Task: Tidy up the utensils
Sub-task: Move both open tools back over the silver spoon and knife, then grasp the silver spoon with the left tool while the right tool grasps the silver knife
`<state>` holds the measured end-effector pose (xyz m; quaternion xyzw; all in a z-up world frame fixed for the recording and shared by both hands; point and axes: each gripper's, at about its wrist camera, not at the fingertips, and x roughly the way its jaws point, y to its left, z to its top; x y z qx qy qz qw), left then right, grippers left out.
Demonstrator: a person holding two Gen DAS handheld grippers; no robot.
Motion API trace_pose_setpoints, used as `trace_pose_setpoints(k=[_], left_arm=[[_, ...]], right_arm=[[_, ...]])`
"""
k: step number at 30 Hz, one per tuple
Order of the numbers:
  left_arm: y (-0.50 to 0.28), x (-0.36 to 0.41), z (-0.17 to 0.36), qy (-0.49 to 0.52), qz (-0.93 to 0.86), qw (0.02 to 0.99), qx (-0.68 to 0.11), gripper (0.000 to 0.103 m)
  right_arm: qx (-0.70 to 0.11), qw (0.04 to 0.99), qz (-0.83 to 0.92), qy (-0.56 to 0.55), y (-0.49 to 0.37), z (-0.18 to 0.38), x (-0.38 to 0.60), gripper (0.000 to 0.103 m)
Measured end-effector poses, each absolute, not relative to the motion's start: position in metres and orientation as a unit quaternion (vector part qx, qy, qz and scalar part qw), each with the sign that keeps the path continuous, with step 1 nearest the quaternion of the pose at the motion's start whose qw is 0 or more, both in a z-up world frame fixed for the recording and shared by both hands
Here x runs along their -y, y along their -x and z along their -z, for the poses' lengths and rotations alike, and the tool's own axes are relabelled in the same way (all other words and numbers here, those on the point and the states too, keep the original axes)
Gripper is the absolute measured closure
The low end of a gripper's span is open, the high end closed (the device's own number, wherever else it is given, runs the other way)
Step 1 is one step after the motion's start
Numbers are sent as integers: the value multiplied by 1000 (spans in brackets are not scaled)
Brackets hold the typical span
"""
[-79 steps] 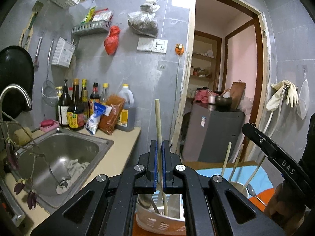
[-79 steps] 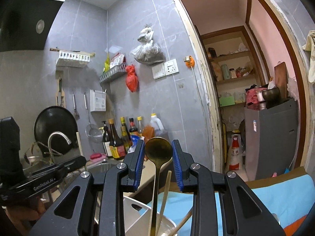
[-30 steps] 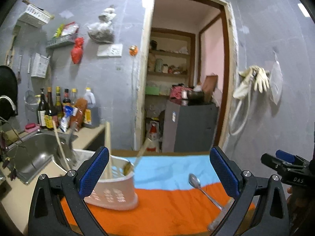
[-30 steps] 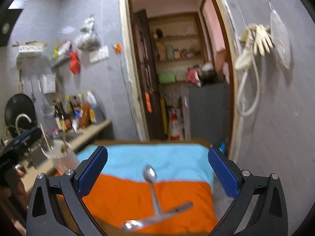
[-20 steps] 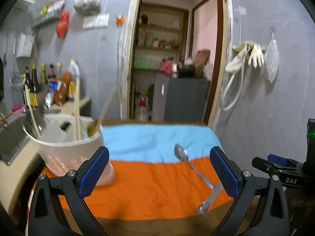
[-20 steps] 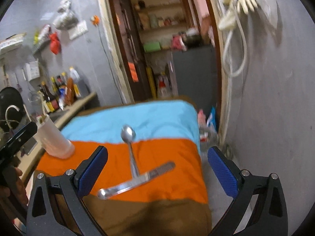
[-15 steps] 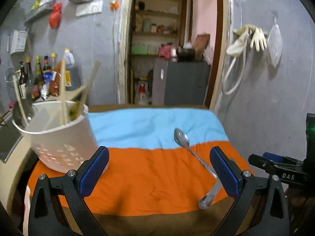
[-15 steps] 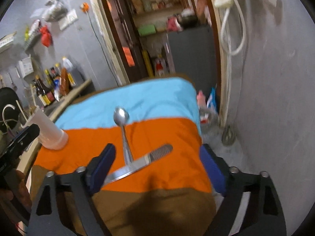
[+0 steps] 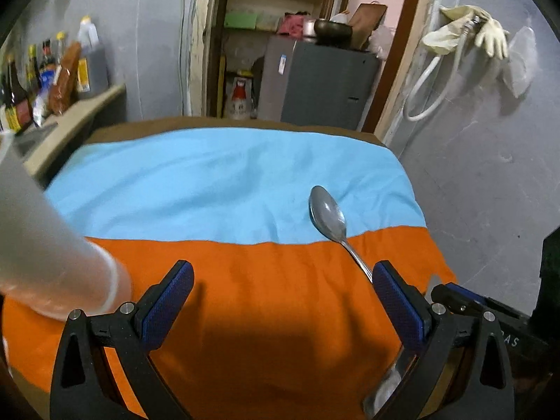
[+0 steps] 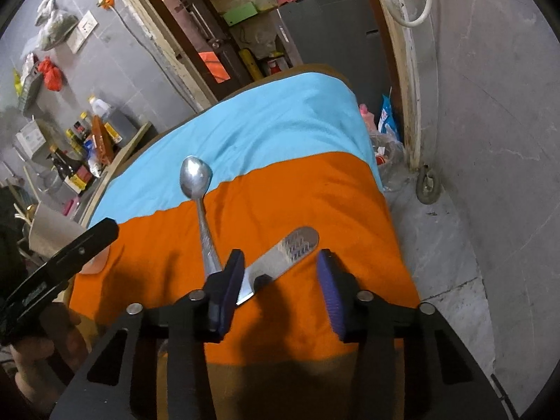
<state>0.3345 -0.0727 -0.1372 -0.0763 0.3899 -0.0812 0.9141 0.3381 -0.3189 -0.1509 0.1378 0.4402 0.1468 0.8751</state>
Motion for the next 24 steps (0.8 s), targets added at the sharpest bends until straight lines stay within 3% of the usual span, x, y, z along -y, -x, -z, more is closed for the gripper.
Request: trace_pose_setpoints(k=[6, 8, 10, 12, 14, 17, 19, 23, 24], left_arm=[[-362, 65, 145, 115, 114, 902, -399, 8], [-371, 64, 148, 124, 127, 897, -404, 17], [-380, 63, 151, 136, 140, 890, -412, 38], [-391, 61, 157, 151, 151, 880, -424, 50], [-398, 57, 158, 164, 161, 877, -422, 51], [-405, 55, 157, 177, 178, 870, -424, 62], [-409, 56, 157, 179, 183, 868, -426, 76], [-413, 55, 160, 187, 199, 860, -431, 89], [-414, 56, 160, 188, 201, 859, -432, 98]], right_arm=[[-440, 872, -153, -148, -354, 153, 316, 79], [-440, 872, -154, -150, -359, 154, 314, 82], [-440, 871, -157, -152, -363, 155, 313, 83], [-440, 871, -159, -151, -367, 156, 311, 83], [-440, 871, -161, -149, -369, 156, 310, 84], [-440, 871, -162, -148, -371, 155, 308, 83], [-440, 871, -162, -148, -371, 155, 308, 83], [-441, 872, -160, -142, -371, 155, 308, 83], [-441, 872, -159, -141, -372, 155, 308, 83]])
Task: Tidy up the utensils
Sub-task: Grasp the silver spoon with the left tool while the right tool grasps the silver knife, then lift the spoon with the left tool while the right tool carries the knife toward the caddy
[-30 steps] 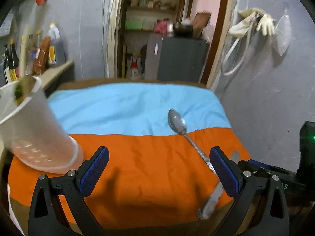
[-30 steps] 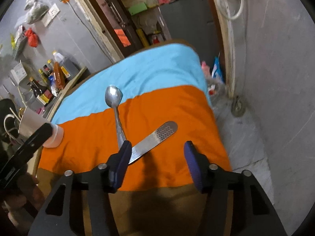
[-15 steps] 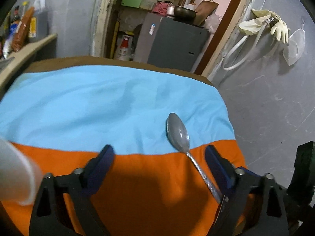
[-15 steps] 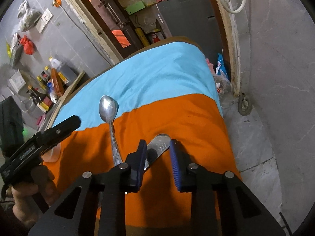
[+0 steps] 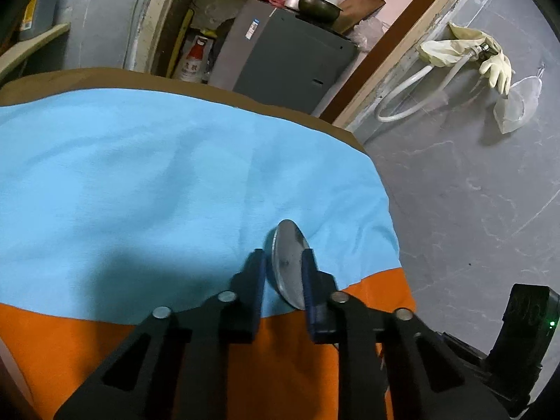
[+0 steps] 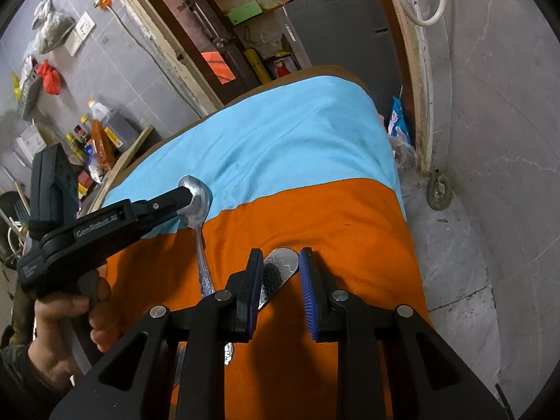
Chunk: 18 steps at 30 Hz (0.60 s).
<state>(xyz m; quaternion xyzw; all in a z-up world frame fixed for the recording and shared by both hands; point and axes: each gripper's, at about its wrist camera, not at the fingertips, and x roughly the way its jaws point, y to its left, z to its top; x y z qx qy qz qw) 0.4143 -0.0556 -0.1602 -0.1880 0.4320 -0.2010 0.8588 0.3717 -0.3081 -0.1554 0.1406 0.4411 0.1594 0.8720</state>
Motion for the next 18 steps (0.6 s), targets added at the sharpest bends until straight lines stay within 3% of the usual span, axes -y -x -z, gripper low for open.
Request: trace_pose_setpoints(k=[6, 11, 18], left_arm=[[-407, 62, 154, 158, 179, 874, -423, 101], [-388, 53, 150, 148, 145, 883, -421, 101], [-356, 37, 159, 160, 111, 885, -423, 100]], right_arm=[[-448, 871, -147, -139, -370, 153, 303, 82], [-460, 865, -142, -144, -363, 148, 297, 70], [-478, 866, -95, -107, -360, 146, 280, 69]])
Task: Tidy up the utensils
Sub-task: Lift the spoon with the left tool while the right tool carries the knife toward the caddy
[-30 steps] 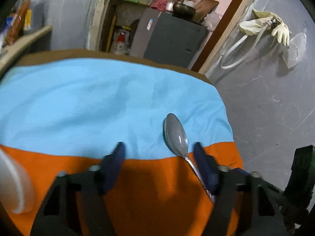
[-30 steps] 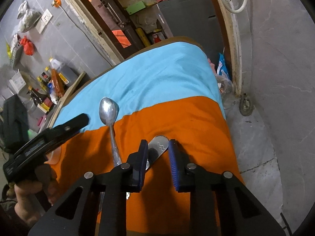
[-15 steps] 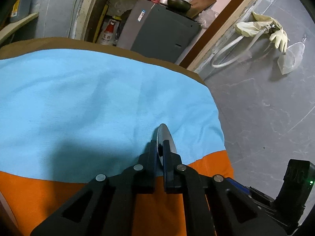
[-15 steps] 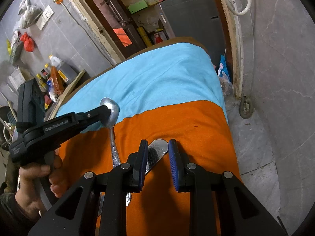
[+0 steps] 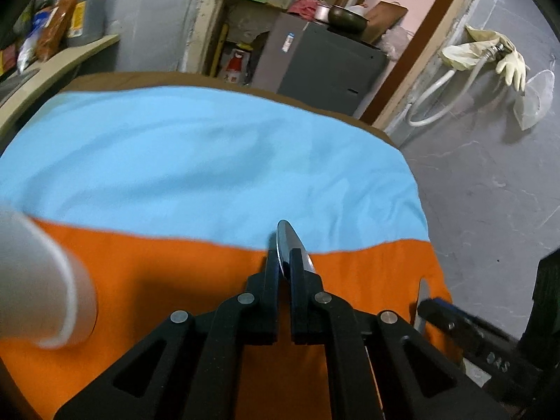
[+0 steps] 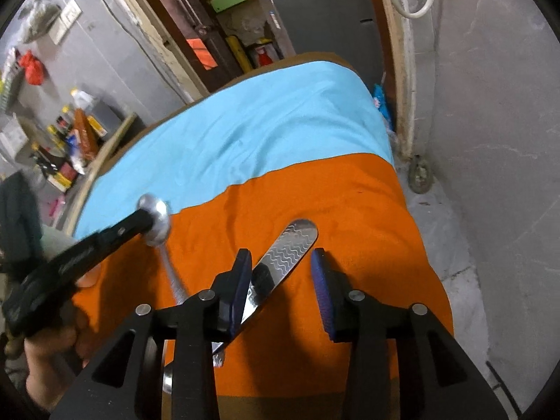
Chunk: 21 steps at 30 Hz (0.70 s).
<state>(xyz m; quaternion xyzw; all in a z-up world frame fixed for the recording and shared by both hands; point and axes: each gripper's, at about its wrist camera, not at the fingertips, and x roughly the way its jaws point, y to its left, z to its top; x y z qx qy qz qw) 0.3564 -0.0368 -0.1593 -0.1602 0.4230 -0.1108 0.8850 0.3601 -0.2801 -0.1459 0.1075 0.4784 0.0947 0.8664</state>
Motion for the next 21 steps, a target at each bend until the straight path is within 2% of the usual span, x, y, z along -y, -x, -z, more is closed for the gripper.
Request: trace_pose_setpoints(k=[3, 7, 15, 21], left_arm=[[-351, 38, 158, 161, 108, 887, -420, 99], [-345, 41, 154, 151, 111, 890, -416, 99], [-323, 48, 148, 131, 124, 891, -416, 100], [-285, 34, 158, 167, 105, 881, -430, 99]], right_arm=[[-478, 873, -77, -57, -359, 146, 264, 65], [-481, 873, -85, -5, -353, 147, 252, 64], [-490, 856, -165, 7, -322, 149, 269, 74], [-482, 849, -215, 21, -291, 150, 273, 77]])
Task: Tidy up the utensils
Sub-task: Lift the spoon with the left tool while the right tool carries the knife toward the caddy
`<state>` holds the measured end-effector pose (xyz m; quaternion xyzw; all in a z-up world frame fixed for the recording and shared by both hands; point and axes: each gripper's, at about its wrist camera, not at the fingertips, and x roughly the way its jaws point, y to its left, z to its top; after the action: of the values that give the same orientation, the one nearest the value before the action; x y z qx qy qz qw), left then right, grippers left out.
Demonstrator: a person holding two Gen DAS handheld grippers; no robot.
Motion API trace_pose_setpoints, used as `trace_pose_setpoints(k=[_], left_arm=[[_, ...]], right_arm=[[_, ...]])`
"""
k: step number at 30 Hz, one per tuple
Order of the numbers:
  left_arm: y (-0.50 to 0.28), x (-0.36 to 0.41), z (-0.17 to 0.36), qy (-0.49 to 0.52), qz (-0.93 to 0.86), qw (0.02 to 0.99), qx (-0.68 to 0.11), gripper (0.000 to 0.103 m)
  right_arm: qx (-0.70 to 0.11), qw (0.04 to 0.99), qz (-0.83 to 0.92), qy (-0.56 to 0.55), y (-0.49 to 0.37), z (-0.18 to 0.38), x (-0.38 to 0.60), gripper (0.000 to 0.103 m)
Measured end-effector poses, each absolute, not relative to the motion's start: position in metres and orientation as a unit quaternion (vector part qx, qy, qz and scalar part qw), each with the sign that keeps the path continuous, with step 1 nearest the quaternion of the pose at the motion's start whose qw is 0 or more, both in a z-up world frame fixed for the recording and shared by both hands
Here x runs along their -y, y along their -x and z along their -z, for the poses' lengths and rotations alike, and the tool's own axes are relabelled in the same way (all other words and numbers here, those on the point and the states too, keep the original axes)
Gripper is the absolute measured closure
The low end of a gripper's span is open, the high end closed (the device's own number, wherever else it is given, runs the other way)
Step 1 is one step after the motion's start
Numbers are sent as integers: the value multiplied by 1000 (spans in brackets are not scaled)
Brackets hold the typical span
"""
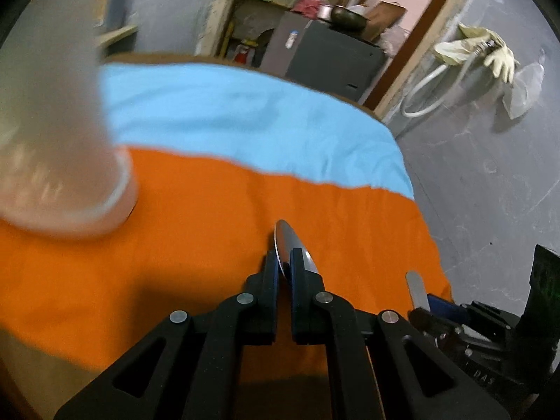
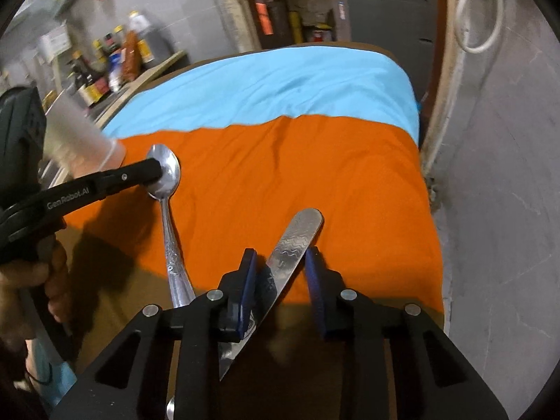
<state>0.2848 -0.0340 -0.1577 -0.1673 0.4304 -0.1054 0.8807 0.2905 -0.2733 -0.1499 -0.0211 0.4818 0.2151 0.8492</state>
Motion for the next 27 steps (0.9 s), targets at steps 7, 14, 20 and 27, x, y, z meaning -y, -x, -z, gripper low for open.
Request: trace_pose_setpoints(k=[7, 14, 20, 27], left_arm=[[-246, 10, 148, 164, 72, 882, -436, 99], [-217, -20, 143, 165, 41, 879, -444, 99], [-206, -33, 147, 184, 30, 874, -448, 99], [-207, -45, 148, 184, 64, 868, -457, 99]], right_arm=[[-478, 841, -248, 46, -271, 146, 260, 83], [-458, 848, -234, 126, -258, 141, 234, 95], [-433, 846, -224, 214, -244, 142, 208, 94], [-482, 838, -242, 86, -260, 137, 229, 69]])
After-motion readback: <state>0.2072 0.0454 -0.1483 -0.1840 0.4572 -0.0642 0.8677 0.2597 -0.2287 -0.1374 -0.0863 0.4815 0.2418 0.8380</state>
